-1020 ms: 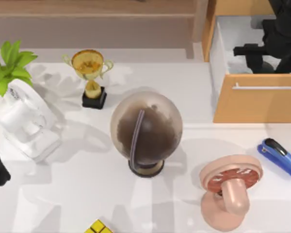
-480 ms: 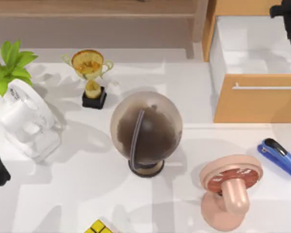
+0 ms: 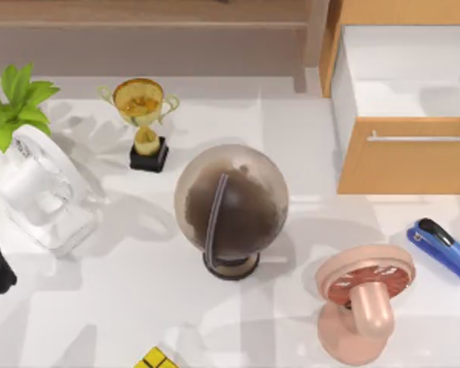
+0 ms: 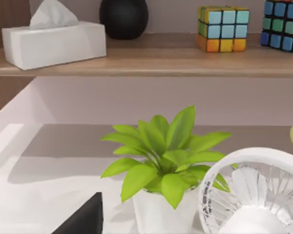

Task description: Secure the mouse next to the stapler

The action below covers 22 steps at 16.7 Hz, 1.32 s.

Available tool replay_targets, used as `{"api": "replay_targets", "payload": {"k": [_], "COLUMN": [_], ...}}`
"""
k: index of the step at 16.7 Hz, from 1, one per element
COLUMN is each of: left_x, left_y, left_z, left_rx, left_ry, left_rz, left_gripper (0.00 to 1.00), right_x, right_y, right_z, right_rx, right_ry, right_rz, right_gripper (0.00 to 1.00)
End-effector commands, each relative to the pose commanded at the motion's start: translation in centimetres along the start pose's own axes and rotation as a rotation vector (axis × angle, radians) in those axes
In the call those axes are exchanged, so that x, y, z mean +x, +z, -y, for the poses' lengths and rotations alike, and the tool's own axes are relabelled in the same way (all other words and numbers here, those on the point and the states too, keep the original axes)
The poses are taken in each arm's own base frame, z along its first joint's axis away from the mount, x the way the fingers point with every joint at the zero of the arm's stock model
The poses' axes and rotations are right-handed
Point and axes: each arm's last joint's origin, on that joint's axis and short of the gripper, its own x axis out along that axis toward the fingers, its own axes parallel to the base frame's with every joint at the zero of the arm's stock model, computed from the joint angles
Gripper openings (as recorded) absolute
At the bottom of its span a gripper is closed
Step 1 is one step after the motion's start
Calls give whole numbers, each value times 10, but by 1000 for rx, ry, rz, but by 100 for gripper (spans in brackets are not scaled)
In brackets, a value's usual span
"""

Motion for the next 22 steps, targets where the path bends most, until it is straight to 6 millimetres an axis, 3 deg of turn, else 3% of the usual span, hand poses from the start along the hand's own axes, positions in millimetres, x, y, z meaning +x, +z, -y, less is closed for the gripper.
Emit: {"api": "replay_targets", "payload": {"k": [3, 7, 14, 22], "left_x": [0, 0, 0, 0], "left_y": [0, 0, 0, 0], "left_z": [0, 0, 0, 0], "left_rx": [0, 0, 0, 0], "left_ry": [0, 0, 0, 0], "left_rz": [0, 0, 0, 0], "left_gripper": [100, 100, 100, 100], "right_x": [15, 53, 116, 122], "right_y": [-28, -57, -85, -85], "right_z": [11, 22, 34, 34], "right_rx": [10, 23, 41, 40], "right_ry": [-2, 1, 11, 13], "right_rz": [-62, -154, -238, -233], "right_gripper": [0, 0, 0, 0]}}
